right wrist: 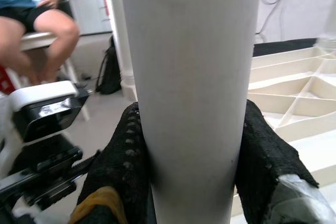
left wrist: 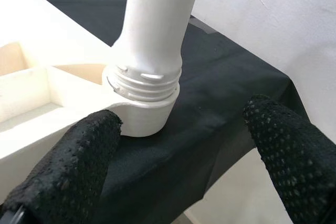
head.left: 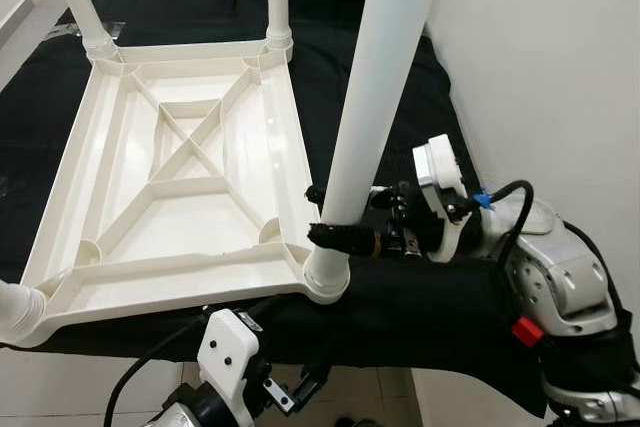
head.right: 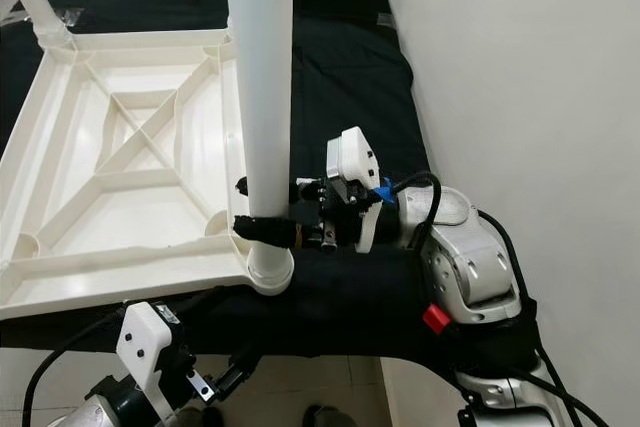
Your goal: Building children table
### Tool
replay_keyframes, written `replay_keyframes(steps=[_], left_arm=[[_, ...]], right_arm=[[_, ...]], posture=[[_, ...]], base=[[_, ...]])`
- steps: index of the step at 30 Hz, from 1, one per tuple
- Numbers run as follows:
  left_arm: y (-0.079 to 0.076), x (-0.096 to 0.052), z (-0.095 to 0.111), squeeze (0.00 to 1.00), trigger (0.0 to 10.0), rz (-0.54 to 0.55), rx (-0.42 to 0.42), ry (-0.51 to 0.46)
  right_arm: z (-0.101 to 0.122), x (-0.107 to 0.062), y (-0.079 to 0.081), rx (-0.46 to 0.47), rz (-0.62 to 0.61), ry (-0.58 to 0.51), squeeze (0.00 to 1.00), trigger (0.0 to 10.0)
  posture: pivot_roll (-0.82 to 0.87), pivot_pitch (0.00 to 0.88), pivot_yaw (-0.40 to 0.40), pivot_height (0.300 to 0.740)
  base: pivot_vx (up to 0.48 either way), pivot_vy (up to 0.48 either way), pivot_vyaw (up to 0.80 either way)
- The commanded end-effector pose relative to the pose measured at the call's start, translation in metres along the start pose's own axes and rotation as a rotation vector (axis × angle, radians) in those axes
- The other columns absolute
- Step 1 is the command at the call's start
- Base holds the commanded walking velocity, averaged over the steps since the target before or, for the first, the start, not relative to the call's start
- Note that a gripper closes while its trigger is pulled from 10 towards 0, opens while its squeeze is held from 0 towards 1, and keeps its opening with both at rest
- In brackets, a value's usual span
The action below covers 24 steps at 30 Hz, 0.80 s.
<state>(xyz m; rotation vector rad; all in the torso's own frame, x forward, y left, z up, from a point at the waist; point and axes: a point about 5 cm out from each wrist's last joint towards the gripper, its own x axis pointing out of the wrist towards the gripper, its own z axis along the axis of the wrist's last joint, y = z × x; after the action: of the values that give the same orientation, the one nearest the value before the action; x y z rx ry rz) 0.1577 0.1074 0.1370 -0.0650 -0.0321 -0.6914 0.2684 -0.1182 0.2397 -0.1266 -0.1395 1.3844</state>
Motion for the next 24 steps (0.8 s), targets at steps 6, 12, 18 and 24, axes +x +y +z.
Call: replay_keyframes(steps=[6, 12, 18, 24], left_arm=[[-0.002, -0.003, -0.002, 0.0, 10.0, -0.012, 0.001, 0.013], [-0.001, -0.003, -0.004, 0.0, 10.0, -0.015, 0.004, 0.019], [0.0, -0.002, -0.004, 0.0, 10.0, -0.016, 0.007, 0.019], [-0.001, -0.002, -0.003, 0.0, 10.0, -0.014, 0.007, 0.015]], right_arm=[[-0.066, -0.006, -0.005, 0.15, -0.852, 0.306, 0.0, 0.0], [-0.082, 0.002, 0.013, 0.172, -1.004, 0.379, 0.0, 0.0], [-0.074, 0.011, 0.006, 0.129, -0.95, 0.353, 0.0, 0.0], [-0.058, 0.029, 0.009, 0.114, -0.747, 0.23, 1.0, 10.0]], posture=[[0.03, 0.208, -0.067, 0.74], [0.04, 0.19, -0.059, 0.74], [0.04, 0.191, -0.063, 0.74], [0.04, 0.199, -0.062, 0.74]], base=[[0.0, 0.0, 0.0], [0.0, 0.0, 0.0], [0.0, 0.0, 0.0], [0.0, 0.0, 0.0]])
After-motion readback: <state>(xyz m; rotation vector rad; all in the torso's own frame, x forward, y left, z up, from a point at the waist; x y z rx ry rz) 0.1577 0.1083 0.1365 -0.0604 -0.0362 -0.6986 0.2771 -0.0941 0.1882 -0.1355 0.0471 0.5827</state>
